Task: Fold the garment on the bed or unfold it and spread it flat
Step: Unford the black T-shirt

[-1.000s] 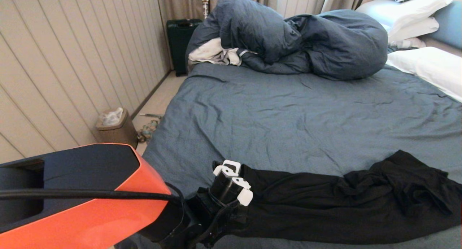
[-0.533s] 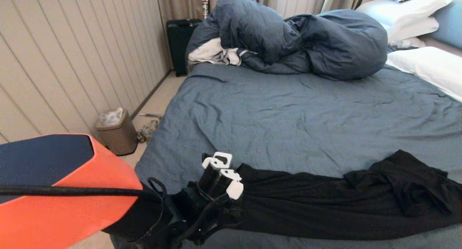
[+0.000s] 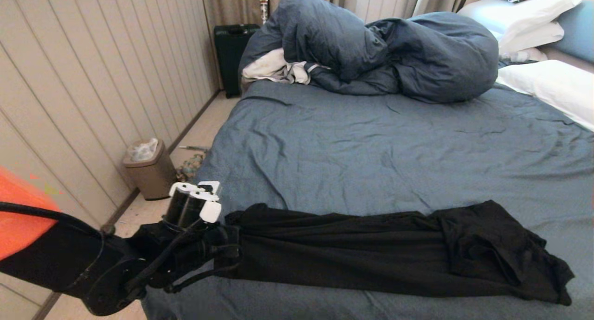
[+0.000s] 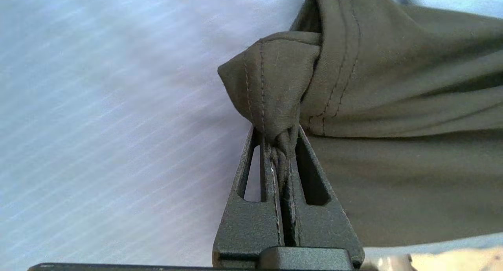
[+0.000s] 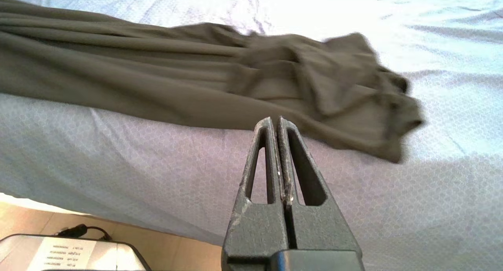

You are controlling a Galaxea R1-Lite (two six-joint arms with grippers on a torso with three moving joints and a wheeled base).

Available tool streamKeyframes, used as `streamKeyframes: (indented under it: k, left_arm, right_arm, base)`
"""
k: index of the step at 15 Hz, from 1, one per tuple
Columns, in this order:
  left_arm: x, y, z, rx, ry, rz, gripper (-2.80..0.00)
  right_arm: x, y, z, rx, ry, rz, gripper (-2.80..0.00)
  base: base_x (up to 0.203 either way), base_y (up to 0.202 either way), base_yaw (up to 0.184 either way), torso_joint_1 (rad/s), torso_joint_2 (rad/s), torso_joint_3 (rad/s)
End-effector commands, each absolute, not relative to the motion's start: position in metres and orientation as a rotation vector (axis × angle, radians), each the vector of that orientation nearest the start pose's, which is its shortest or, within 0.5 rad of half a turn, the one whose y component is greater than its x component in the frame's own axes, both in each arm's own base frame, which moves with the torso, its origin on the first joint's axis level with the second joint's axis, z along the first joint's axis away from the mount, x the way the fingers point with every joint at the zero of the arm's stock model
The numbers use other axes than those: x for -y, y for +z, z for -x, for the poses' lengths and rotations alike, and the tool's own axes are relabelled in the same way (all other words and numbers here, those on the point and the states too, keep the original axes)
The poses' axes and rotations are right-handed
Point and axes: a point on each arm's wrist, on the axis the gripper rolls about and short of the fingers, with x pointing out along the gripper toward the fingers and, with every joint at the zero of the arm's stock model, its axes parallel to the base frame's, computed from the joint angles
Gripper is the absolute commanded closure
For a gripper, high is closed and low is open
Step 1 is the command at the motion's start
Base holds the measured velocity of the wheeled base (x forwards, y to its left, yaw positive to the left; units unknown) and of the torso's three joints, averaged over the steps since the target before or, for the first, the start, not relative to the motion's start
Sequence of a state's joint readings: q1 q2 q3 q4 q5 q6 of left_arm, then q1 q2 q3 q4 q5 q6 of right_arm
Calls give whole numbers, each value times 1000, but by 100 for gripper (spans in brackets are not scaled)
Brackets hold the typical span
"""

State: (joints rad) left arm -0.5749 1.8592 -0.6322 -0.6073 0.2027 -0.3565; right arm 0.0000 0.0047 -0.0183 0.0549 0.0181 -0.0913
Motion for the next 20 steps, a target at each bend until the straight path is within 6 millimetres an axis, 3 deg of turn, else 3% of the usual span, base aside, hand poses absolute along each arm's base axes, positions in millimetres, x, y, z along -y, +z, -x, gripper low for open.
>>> streamKeyframes:
  k: [1,4,8,9,11,14,18,19,20]
  left_arm:
    - [127,95,-254,-610,-192,149,0]
    - [89,78,-246,-649,-198,145,0]
    - [86,73,-241,-604,-240,126,0]
    - [86,75,-240,-600,-242,129,-280]
    - [85,81,-236,-578,-247,134,-280]
    - [81,98,-205,-532,-297,139,-280]
    - [69,145,-162,-403,-344,165,-280]
    - [64,160,-150,-389,-355,172,0]
    - [59,172,-138,-388,-371,178,0]
  right_arm:
    - [0,75,24,-42,20,93,0]
    - [0,75,24,-42,20,93,0]
    - [0,75,24,-42,20,93,0]
    - [0,75,24,-42,20,93,0]
    - [0,75,24,-42,20,93,0]
    - [0,75,24,-41,21,94,0]
    - [0,75,24,-42,23,95,0]
    - [0,75,24,-45,24,95,0]
    - [0,76,24,-49,24,96,0]
  base:
    - [0,0,0,0,0,0]
    - [0,0,0,0,0,0]
    - [0,0,0,0,0,0]
    - [0,0,0,0,0,0]
    - [0,0,0,0,0,0]
    - [0,0,0,0,0,0]
    - [0,0,0,0,0,0]
    - [0,0,0,0,0,0]
    - [0,0,0,0,0,0]
